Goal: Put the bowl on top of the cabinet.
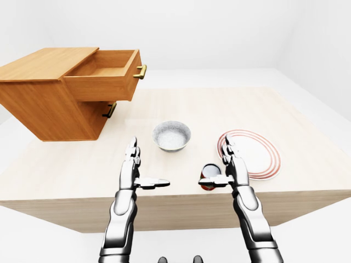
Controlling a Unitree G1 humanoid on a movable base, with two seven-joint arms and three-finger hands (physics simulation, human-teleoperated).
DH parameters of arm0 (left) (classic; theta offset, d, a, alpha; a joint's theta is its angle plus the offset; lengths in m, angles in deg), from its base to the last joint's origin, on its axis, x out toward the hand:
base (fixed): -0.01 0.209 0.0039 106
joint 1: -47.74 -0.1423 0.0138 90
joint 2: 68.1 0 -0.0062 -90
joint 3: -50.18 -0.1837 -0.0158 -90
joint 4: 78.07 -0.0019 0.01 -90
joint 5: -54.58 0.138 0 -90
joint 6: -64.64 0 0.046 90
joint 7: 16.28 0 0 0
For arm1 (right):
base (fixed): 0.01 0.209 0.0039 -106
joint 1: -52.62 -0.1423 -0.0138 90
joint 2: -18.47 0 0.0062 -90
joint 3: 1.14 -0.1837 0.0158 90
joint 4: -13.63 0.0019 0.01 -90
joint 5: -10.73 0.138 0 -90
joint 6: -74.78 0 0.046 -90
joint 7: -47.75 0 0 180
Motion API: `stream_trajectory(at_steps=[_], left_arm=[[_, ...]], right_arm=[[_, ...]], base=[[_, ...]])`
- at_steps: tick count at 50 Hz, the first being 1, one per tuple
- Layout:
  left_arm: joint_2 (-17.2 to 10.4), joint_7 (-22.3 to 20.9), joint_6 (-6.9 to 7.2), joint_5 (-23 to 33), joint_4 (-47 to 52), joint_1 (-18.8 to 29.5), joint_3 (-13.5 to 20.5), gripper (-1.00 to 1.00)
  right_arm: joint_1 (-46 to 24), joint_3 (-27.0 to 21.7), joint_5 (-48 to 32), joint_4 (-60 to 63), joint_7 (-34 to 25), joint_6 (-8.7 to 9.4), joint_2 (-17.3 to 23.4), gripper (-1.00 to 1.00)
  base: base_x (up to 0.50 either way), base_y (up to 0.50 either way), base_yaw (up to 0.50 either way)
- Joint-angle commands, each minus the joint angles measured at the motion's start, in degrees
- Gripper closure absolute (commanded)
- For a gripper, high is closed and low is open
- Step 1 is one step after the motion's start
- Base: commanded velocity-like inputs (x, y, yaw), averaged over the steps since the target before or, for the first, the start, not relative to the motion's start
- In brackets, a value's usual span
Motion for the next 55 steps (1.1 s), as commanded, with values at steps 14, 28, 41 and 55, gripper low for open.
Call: stream_trajectory(at_steps=[14, 28, 41, 55], left_arm=[[-0.44, -2.69, 1.51, -1.99, 1.82, -0.99, 0.89, -1.0], [-0.59, -3.01, 2.81, -1.76, 2.67, -1.14, 0.89, -1.0], [-0.62, -3.53, 2.54, -1.22, 1.76, -0.83, 0.89, -1.0], [-0.53, -3.85, 1.62, -0.18, 2.24, -1.75, 0.45, -1.0]], right_arm=[[-0.52, -0.87, 0.02, -0.48, -0.11, 2.22, 0.49, -1.0], [0.45, -0.42, 0.42, 2.27, -0.89, 3.57, 0.19, -1.0], [0.11, -0.58, 1.11, 2.21, -0.89, 4.48, 0.2, -1.0], [-0.06, -0.5, 1.0, 1.71, -0.72, 4.69, 0.23, -1.0]], base=[[0.0, 0.0, 0.0], [0.0, 0.0, 0.0], [0.08, 0.0, 0.0], [0.5, 0.0, 0.0]])
